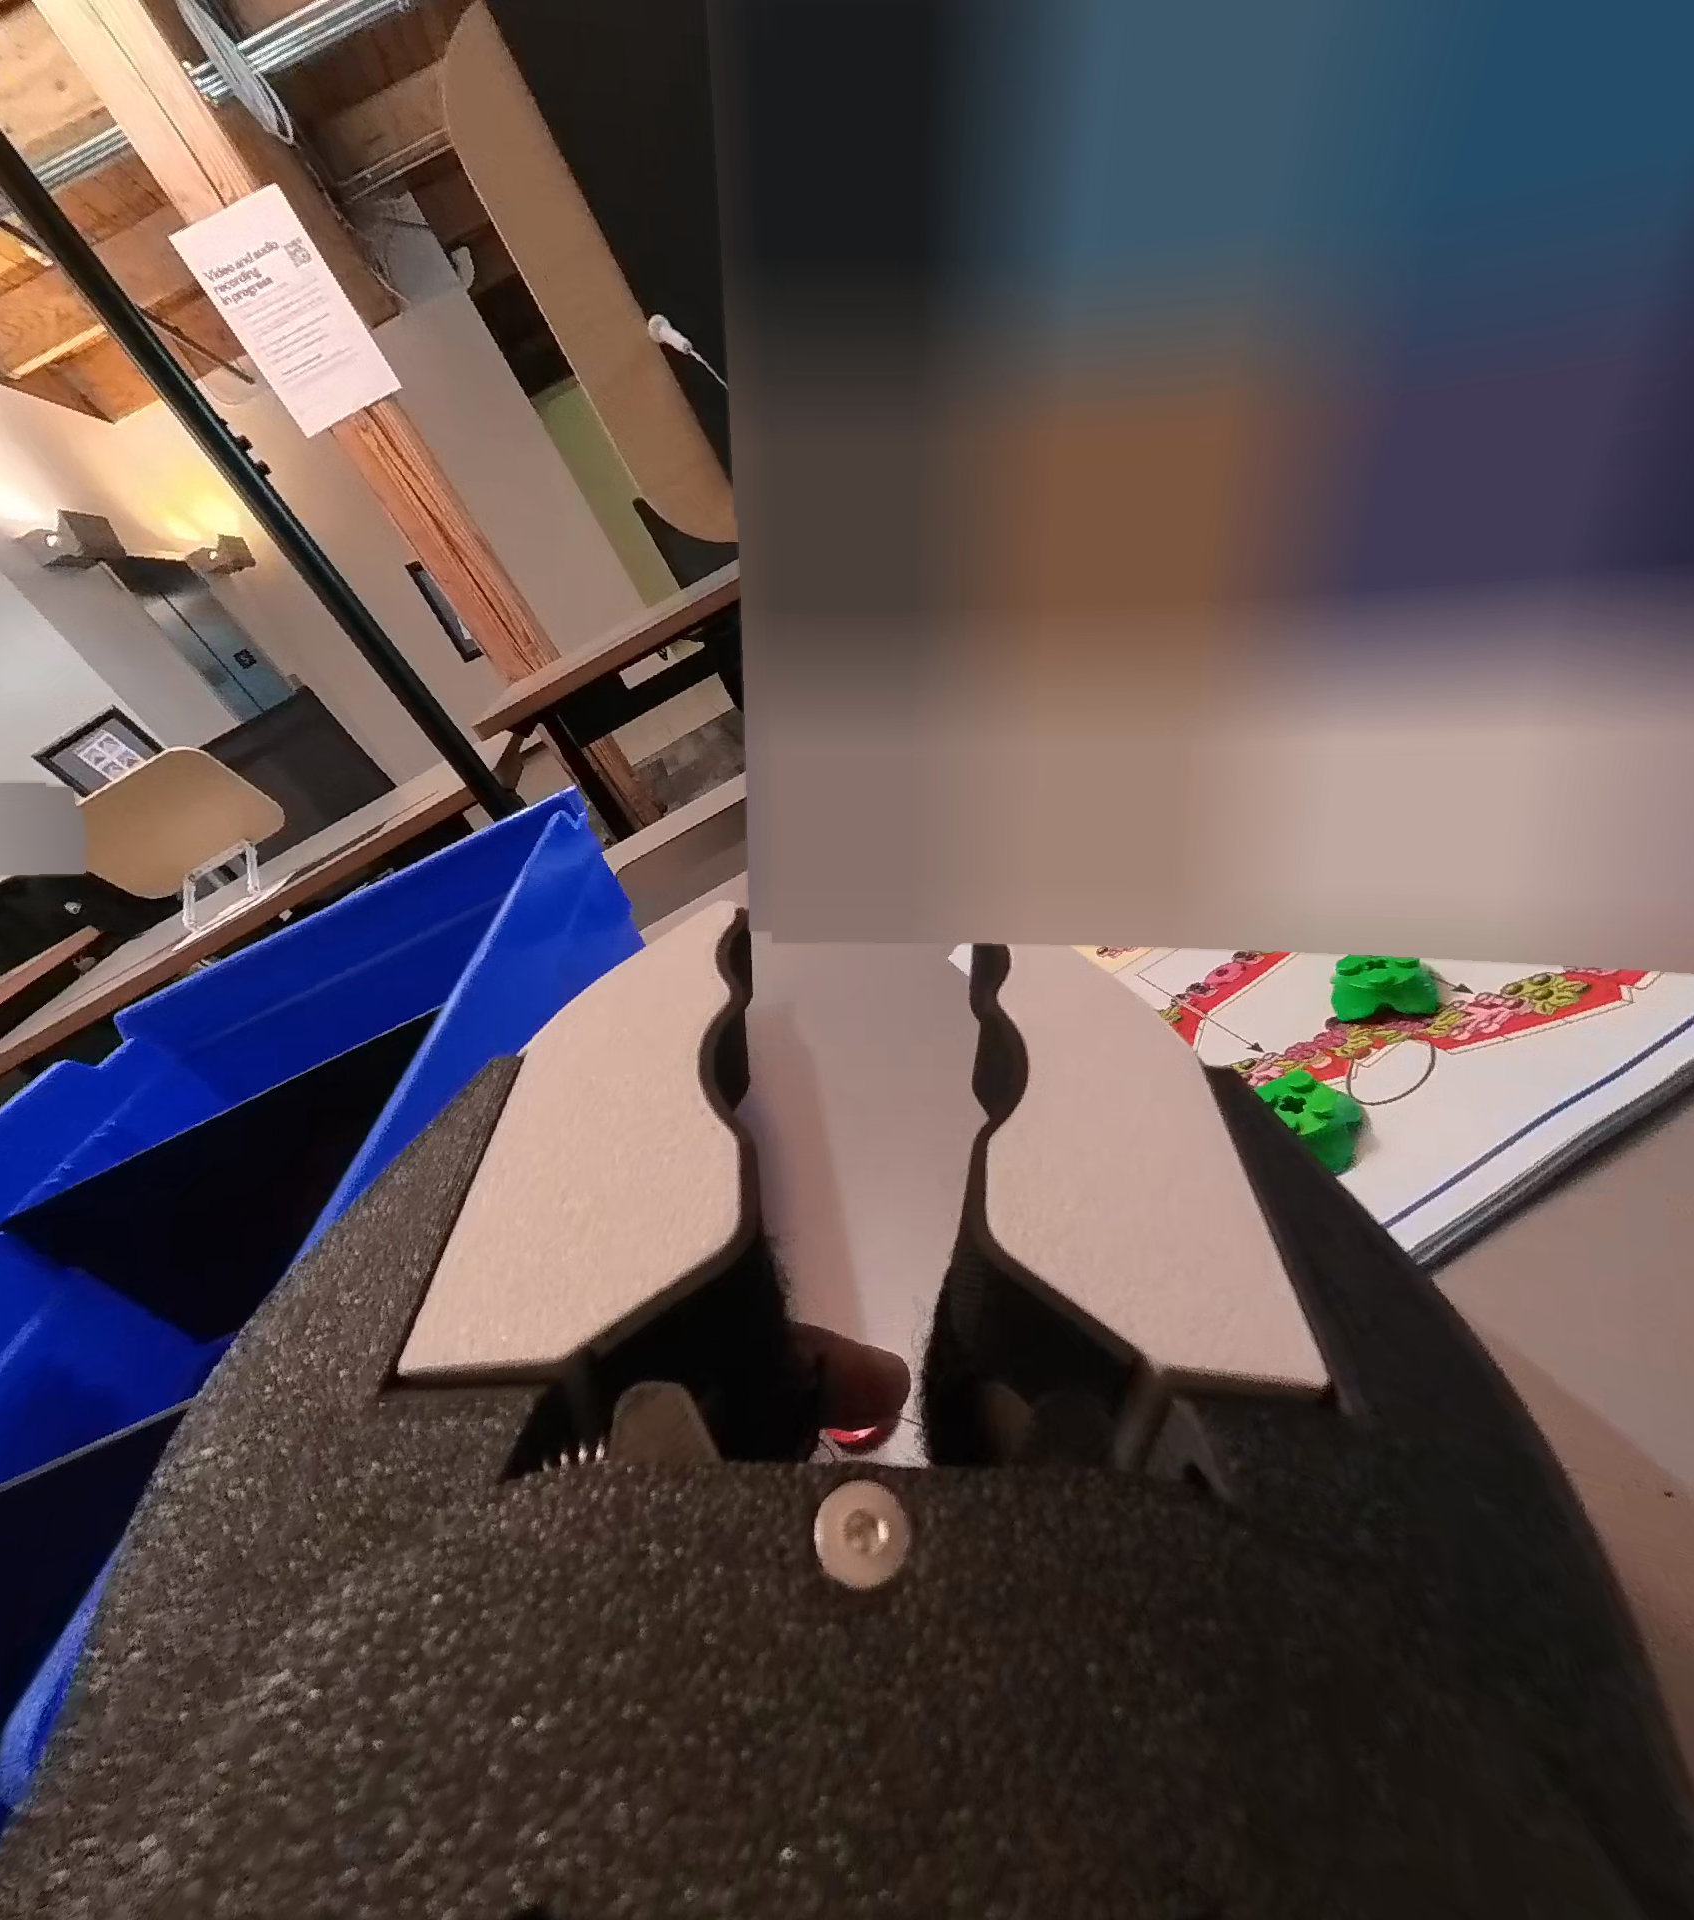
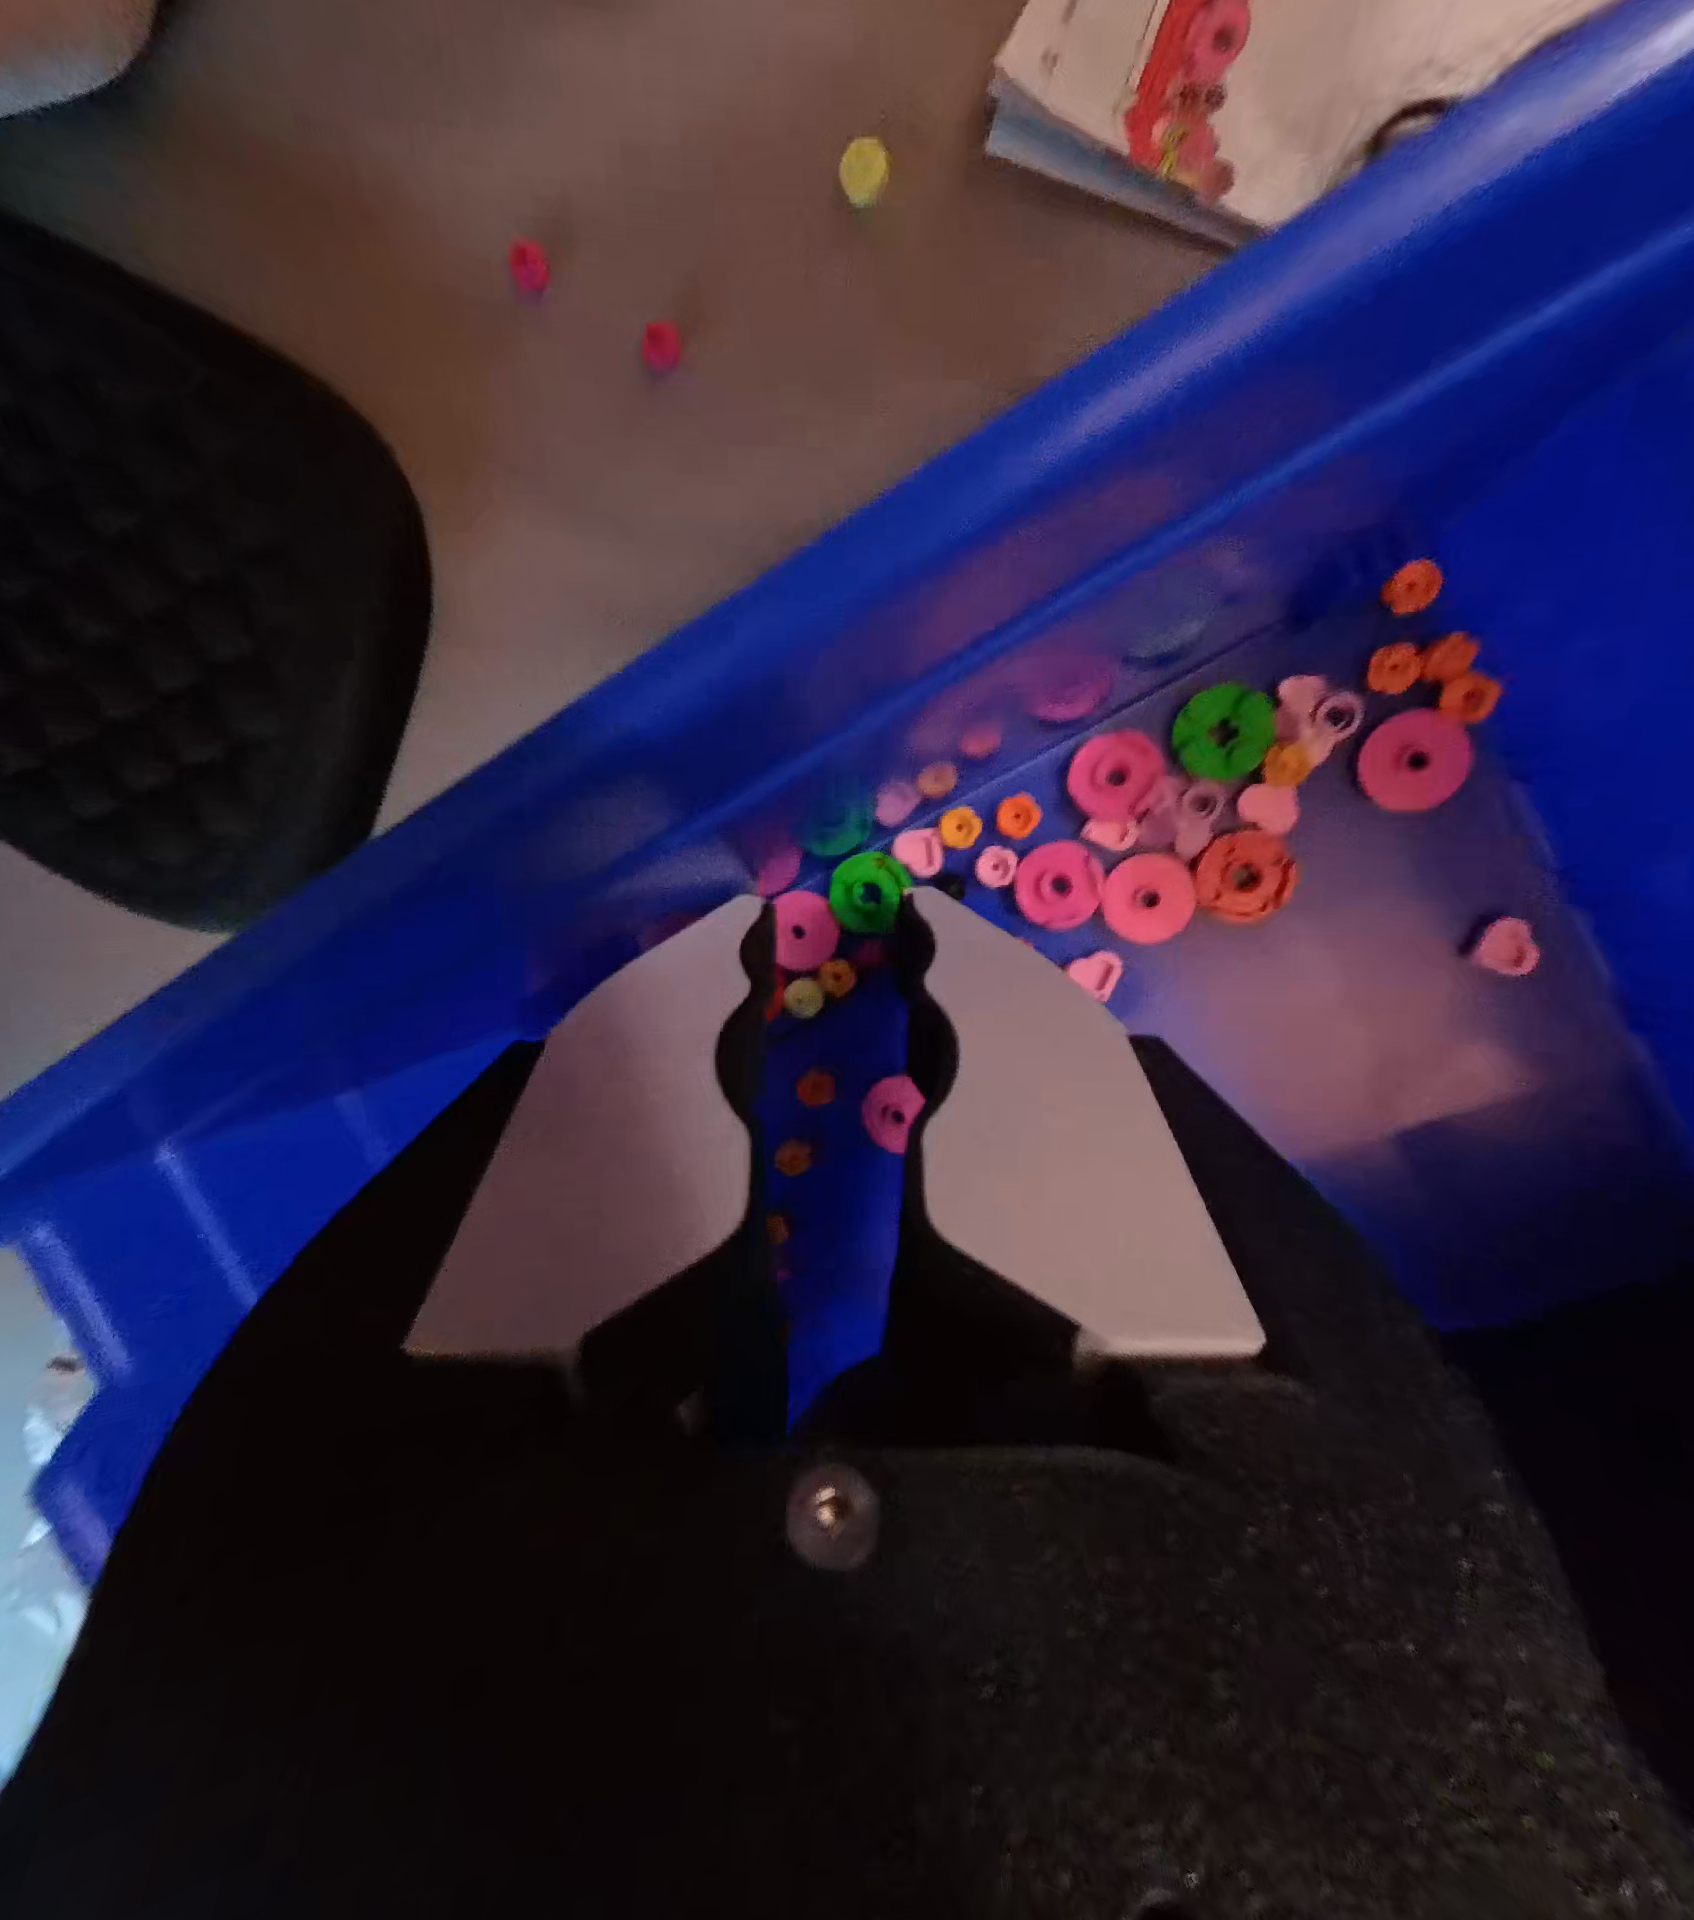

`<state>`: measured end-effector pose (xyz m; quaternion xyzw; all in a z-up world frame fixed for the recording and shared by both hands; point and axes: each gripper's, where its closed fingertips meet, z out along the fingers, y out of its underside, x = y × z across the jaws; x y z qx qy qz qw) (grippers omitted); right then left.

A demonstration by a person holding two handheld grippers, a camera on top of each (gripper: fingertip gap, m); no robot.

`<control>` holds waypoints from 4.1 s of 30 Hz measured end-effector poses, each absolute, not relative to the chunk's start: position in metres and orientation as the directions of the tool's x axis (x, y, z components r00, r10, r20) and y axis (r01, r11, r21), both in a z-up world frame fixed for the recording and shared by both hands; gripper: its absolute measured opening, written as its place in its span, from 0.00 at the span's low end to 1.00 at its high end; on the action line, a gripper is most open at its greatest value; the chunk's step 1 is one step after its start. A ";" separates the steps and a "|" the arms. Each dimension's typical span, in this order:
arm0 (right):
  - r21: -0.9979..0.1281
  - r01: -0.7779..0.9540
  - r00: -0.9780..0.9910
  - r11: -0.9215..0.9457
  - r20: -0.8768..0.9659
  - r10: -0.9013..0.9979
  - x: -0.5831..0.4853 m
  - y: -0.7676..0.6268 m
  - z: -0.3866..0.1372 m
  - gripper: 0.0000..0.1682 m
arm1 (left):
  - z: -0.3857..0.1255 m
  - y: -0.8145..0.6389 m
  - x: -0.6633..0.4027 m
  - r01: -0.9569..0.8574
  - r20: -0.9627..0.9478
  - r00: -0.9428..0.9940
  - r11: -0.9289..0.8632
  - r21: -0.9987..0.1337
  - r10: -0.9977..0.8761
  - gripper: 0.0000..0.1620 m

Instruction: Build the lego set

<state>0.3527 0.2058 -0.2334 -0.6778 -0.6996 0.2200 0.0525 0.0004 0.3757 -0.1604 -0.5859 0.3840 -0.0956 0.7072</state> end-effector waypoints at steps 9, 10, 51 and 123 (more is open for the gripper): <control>-0.350 0.937 -0.048 -0.019 -0.182 0.982 0.352 0.209 -0.242 0.10 | -0.161 0.375 0.002 -0.325 -0.442 0.677 0.300 -0.897 -0.588 0.25; -0.328 0.945 -0.049 -0.012 -0.175 0.983 0.355 0.209 -0.245 0.11 | -0.161 0.374 0.002 -0.324 -0.441 0.677 0.300 -0.897 -0.589 0.25; -0.503 0.811 0.318 -0.298 -0.049 0.947 0.332 0.257 -0.180 0.09 | -0.143 0.373 -0.012 -0.136 -0.299 0.738 0.301 -0.944 -0.605 0.24; -0.752 0.544 0.587 -0.371 0.025 0.809 0.092 0.151 -0.148 0.09 | -0.131 0.256 0.058 0.041 -0.234 0.202 0.247 -0.968 -0.951 0.08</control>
